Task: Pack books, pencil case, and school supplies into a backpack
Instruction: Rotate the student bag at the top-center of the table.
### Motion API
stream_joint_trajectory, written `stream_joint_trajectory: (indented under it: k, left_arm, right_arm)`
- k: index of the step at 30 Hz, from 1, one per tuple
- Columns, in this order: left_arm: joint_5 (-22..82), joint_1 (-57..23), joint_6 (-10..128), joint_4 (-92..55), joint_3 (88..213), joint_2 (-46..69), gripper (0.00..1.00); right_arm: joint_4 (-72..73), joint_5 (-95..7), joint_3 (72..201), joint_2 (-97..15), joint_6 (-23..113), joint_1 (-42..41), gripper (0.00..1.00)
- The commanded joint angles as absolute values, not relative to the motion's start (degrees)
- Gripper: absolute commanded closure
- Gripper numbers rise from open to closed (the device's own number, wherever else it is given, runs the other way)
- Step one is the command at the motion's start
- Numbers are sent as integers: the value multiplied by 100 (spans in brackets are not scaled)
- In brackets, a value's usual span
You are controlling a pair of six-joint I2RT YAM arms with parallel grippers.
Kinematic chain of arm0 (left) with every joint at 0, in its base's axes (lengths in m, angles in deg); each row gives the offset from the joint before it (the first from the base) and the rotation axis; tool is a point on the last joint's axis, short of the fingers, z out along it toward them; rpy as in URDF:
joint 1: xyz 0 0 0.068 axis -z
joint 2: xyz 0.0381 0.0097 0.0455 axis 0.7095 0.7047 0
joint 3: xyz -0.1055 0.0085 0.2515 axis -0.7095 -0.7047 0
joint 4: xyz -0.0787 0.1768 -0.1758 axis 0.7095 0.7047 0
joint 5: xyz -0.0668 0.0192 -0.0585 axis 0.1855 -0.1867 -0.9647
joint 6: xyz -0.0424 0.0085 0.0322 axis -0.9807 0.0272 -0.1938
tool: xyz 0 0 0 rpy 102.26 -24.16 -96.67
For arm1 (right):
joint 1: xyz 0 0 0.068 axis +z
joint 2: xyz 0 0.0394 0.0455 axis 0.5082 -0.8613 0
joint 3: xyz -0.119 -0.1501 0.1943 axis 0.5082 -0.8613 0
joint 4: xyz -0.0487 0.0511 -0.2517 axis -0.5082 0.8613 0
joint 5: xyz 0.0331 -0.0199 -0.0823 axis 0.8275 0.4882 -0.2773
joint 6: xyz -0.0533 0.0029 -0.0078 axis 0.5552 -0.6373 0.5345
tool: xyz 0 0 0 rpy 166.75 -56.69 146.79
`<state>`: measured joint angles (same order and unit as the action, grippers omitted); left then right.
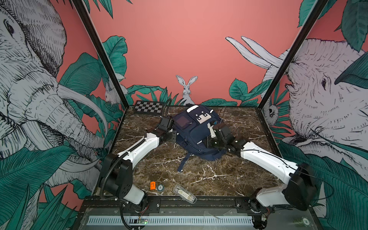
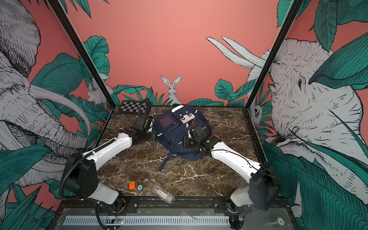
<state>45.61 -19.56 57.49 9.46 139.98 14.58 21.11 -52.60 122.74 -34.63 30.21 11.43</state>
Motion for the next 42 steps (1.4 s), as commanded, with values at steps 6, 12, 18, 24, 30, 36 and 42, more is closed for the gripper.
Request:
stream_joint_trajectory:
  k: [6,12,18,24,30,36,42]
  left_arm:
    - [3379,-2625,4798,-370,13841,1960,46]
    - [3307,-2952,4621,-563,14091,2740,43]
    - [2933,-3060,4648,-1146,14223,3386,45]
    - [2232,-3058,4540,-1550,14146,3739,77]
    - [2359,-3053,4525,-1587,13395,3120,100]
    - [2221,-2916,4196,-1928,12419,2476,100]
    - [2375,-2256,3741,-2194,11551,1817,100]
  right_arm:
    - [2046,-5403,13476,-4874,2827,1793,67]
    - [1676,-4975,13808,-5542,2366,1885,66]
    - [1675,-5070,13345,-5504,2349,1885,67]
    - [1985,-5381,12801,-5131,2452,1578,67]
    - [2124,-5584,12158,-4482,2697,822,69]
    - [2195,-5471,12096,-4287,3027,237,69]
    - [2190,-5384,12222,-4384,3355,-192,68]
